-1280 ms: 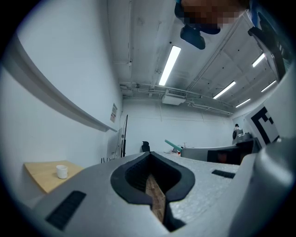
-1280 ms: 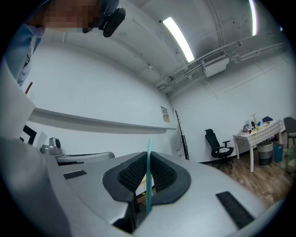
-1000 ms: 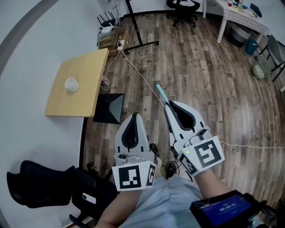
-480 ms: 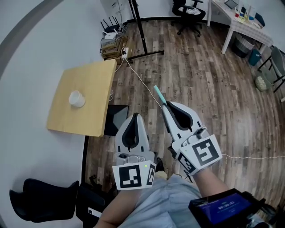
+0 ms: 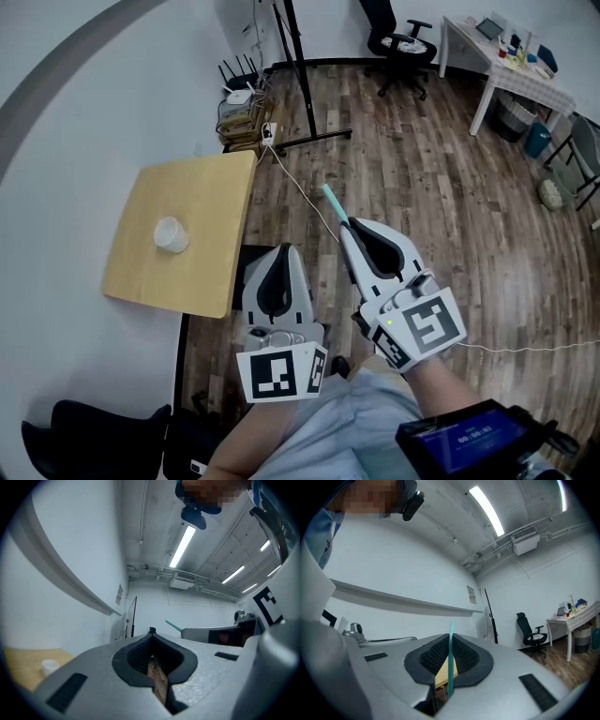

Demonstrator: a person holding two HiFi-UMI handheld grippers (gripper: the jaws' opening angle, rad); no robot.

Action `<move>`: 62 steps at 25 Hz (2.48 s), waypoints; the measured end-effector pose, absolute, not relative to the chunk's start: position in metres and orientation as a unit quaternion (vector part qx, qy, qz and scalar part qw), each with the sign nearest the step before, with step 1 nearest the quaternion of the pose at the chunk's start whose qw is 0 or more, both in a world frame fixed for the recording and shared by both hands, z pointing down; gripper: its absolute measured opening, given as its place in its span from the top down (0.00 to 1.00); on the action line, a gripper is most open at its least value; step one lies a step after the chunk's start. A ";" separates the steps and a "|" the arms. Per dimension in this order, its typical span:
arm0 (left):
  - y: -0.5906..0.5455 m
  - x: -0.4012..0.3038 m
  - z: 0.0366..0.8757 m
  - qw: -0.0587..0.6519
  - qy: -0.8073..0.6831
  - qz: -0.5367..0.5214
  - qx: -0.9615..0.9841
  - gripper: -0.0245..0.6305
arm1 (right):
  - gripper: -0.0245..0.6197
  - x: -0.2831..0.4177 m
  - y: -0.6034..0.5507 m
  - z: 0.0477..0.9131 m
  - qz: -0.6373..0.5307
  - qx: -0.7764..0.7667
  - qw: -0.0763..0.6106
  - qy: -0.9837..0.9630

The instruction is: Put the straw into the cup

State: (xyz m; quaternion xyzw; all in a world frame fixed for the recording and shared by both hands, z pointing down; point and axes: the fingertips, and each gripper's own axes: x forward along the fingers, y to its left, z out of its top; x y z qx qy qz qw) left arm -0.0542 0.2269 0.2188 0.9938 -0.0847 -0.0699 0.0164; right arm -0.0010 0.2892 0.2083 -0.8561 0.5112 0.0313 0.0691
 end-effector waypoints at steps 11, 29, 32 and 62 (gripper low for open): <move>0.206 -0.013 0.253 0.040 -0.076 -0.039 0.996 0.96 | 0.93 0.037 0.276 0.237 0.001 -0.866 0.067 0.495; 0.161 0.133 0.271 0.020 -0.126 0.008 0.992 0.96 | 0.93 0.177 0.213 0.261 -0.039 -0.825 0.102 0.555; 0.158 0.146 0.264 0.013 -0.140 0.005 0.990 0.96 | 0.93 0.190 0.207 0.256 -0.033 -0.814 0.106 0.571; -0.068 0.112 0.308 0.060 -0.336 0.020 0.940 0.96 | 0.93 0.181 -0.044 0.297 -0.091 -0.693 0.065 0.713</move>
